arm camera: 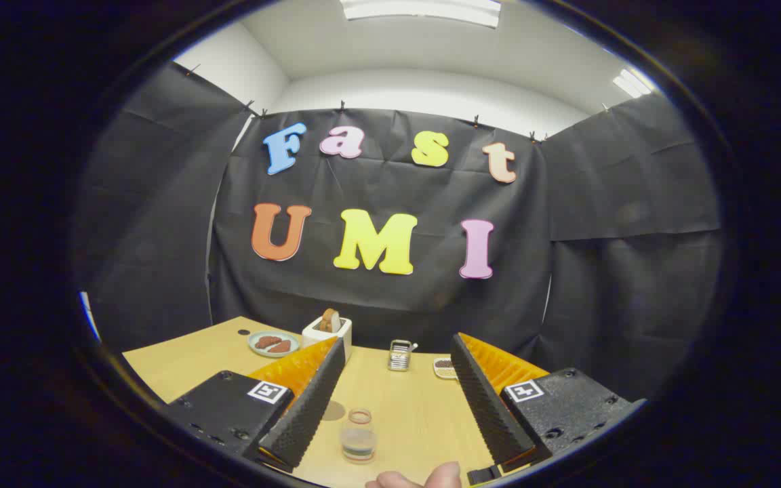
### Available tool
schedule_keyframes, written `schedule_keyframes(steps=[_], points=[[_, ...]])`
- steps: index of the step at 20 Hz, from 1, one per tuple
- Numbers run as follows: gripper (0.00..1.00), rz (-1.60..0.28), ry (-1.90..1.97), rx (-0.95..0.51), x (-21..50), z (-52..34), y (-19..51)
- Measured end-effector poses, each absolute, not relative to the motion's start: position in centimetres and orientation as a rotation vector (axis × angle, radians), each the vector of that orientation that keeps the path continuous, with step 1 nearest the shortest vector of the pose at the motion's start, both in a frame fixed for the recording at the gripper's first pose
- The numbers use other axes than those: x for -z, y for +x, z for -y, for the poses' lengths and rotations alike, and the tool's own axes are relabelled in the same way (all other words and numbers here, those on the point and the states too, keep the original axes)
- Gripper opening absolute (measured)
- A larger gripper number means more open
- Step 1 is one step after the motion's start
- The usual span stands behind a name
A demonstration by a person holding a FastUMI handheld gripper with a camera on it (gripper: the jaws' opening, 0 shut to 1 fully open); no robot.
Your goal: Take the bottle from table, then pour the juice into the cup, finally place the bottle on the coaster
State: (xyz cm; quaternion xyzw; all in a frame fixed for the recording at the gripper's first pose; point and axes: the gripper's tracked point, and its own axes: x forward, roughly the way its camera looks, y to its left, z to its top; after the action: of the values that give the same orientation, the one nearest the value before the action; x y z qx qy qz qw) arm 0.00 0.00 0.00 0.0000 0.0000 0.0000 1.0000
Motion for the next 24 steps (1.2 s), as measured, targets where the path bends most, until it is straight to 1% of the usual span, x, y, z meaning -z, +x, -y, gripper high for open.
schedule_keyframes(steps=[8,13,16,24], points=[[1.00,0.017,-0.020,0.012,0.8,-0.8,0.5],[1.00,-0.018,0.003,-0.034,2.4,-1.9,1.0],[1.00,-0.009,0.025,-0.020,2.2,-0.7,1.0],[1.00,-0.005,0.064,-0.014,4.6,1.0,-0.3]])
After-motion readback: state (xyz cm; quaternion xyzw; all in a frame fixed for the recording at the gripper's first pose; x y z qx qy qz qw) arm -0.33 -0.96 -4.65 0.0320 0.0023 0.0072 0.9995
